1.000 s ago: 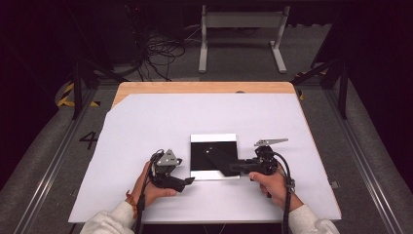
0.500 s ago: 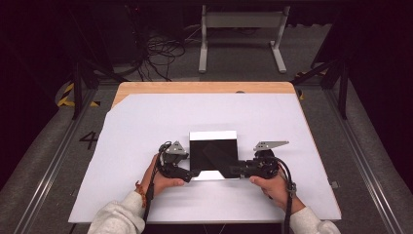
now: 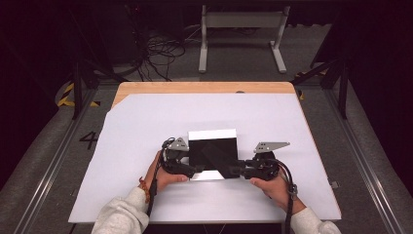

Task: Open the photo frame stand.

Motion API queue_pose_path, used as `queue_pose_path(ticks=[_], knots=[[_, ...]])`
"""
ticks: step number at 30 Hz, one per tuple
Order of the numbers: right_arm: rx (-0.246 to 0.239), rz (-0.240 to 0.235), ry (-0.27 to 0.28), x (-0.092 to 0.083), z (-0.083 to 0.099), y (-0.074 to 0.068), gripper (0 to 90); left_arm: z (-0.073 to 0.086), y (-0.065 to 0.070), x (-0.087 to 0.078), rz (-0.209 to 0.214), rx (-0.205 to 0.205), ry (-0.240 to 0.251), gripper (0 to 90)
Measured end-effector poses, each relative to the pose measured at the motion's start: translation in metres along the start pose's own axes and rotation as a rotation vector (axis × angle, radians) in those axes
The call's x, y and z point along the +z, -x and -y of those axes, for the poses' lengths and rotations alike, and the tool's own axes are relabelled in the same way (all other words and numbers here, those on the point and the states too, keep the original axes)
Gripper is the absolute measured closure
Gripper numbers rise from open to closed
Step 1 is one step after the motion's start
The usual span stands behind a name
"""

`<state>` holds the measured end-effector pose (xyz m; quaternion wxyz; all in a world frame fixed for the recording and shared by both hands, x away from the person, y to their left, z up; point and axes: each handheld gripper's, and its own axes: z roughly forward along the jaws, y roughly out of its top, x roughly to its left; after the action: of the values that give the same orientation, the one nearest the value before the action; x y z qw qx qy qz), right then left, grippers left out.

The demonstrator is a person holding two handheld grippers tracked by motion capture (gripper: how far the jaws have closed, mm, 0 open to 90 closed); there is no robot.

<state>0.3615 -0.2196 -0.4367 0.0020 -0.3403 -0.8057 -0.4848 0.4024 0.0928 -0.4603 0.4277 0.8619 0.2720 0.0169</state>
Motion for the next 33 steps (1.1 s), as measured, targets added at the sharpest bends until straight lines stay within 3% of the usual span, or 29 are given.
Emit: queue_pose_path(ticks=[5,12,21,22,29,33], knots=[[-0.003,0.004,-0.001,0.0,0.001,0.001,64.3,0.0,-0.002,-0.004,0.004,-0.009,0.019,32.4],[-0.009,0.018,0.014,0.0,0.0,0.0,67.2,-0.002,-0.003,-0.015,-0.04,0.003,0.083,46.0],[-0.042,0.051,0.013,0.001,-0.001,-0.003,74.1,-0.006,0.003,-0.027,-0.116,0.077,0.137,57.3],[-0.044,0.054,0.011,0.001,-0.001,-0.003,74.5,-0.006,0.005,-0.028,-0.133,0.092,0.143,57.8],[-0.065,0.069,0.005,0.002,0.0,-0.005,74.8,-0.005,0.006,-0.028,-0.134,0.092,0.149,57.9],[-0.076,0.072,-0.002,0.002,0.0,-0.006,75.1,-0.003,0.005,-0.02,-0.107,0.095,0.118,53.3]])
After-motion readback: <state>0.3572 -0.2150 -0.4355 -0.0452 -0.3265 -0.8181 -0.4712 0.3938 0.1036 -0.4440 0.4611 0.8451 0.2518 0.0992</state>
